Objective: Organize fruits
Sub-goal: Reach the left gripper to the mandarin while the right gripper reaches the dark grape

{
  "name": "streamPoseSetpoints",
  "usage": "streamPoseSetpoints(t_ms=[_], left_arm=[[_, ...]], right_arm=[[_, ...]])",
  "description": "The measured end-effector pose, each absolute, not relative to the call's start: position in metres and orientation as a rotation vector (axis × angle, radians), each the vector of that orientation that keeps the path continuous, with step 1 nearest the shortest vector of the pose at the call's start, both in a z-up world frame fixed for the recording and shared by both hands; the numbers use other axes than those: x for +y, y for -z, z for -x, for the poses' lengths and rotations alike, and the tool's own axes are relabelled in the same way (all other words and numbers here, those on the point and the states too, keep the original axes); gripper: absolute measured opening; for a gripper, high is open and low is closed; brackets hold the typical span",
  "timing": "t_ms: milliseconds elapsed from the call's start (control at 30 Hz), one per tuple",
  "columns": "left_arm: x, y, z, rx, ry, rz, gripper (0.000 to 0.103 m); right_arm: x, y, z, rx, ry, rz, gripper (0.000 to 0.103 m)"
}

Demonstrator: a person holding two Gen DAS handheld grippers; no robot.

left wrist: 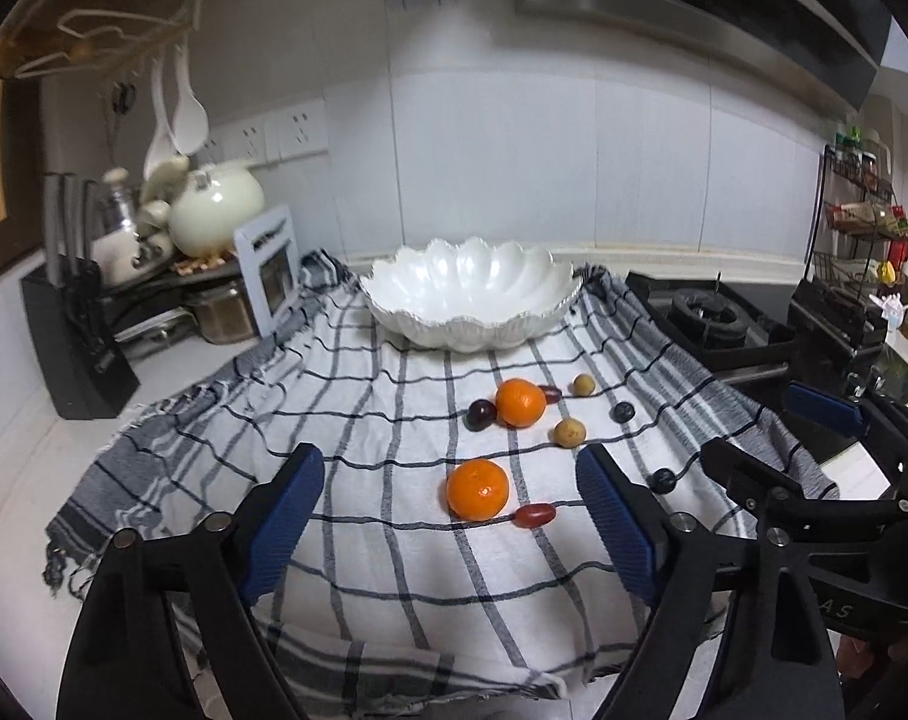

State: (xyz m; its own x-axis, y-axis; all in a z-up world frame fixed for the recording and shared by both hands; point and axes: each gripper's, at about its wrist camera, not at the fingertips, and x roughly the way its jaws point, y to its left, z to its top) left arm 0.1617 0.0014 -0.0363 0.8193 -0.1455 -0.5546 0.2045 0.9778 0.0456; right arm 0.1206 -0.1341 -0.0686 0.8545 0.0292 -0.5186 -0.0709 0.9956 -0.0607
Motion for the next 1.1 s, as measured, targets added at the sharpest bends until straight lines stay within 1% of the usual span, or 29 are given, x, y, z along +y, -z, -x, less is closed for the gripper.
streamPoseSetpoints(t_ms=[333, 500, 767, 1100], left_arm=[[-0.008, 0.078, -0.211, 0.693, 0.229, -0.146, 0.075], [-0.012, 0.098, -0.228, 0.754, 0.247, -0.153, 0.071], [-0.017, 0.121, -0.246, 0.829, 0.271, -0.145, 0.065], [-0.019, 0.135, -0.261, 0.878, 0.286, -0.122, 0.058]], right_arm=[[-0.135, 0.110, -0.172, 0.691, -0.071, 0.056, 0.060], [-0.135, 0.128, -0.185, 0.743, -0.088, 0.049, 0.051], [-0.134, 0.147, -0.198, 0.802, -0.121, 0.042, 0.039], [-0.131, 0.159, -0.208, 0.840, -0.147, 0.036, 0.032]])
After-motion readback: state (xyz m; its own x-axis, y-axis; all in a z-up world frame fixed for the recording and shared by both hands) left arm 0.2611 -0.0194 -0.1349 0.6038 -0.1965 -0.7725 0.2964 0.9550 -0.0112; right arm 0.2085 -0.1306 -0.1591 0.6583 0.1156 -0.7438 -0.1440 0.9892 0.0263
